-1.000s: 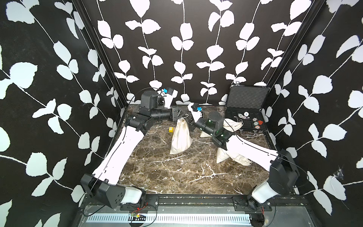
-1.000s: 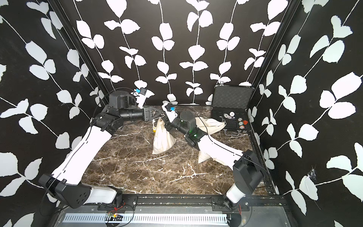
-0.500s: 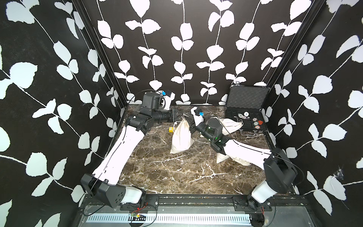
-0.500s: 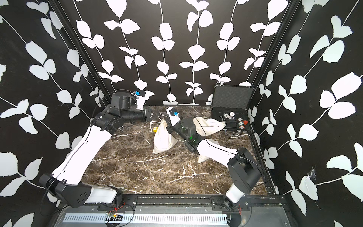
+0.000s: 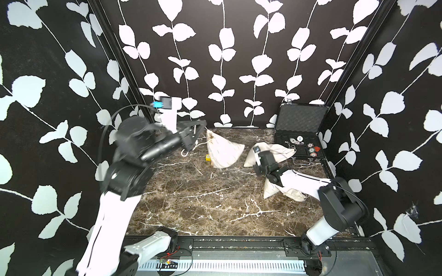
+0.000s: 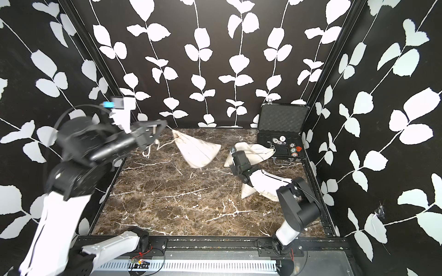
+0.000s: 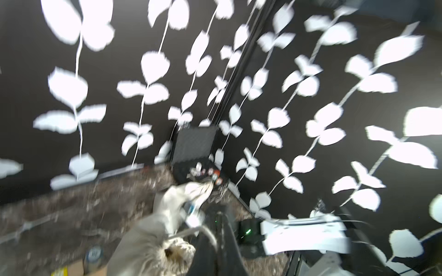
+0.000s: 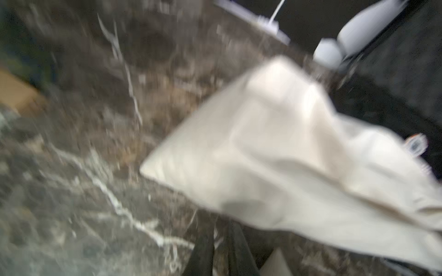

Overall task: Close the soil bag
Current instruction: Place the soil bag at the center of the board.

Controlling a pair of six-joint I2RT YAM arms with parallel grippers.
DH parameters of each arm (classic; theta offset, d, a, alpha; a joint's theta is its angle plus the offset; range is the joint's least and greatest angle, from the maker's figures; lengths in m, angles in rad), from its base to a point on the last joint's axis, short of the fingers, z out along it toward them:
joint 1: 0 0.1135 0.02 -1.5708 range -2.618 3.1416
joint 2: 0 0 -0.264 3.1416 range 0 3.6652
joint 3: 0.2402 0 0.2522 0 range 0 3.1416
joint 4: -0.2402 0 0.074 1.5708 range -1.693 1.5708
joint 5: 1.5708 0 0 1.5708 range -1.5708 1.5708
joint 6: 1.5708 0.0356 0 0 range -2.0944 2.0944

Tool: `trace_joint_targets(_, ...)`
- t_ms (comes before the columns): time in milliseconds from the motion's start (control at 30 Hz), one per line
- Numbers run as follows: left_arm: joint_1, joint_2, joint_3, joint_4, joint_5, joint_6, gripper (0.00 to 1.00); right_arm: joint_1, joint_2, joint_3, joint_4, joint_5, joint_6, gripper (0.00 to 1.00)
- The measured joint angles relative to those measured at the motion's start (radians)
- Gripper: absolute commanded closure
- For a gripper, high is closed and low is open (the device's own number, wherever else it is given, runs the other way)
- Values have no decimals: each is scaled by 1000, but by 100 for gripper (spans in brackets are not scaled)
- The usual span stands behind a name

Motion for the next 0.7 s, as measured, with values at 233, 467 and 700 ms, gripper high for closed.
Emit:
trace_joint_targets(233,0,-94,-163,74,-4,-32,100,5,-154,-15,-60,13,13,93)
trace_joint_targets(467,2,-95,-476,98,-11,-64,100,5,-257,-34,-20,-15,37,88)
trace_joint_targets(700,2,-32,-646,220,-13,-73,100,5,-293,-145,-28,-37,69,70)
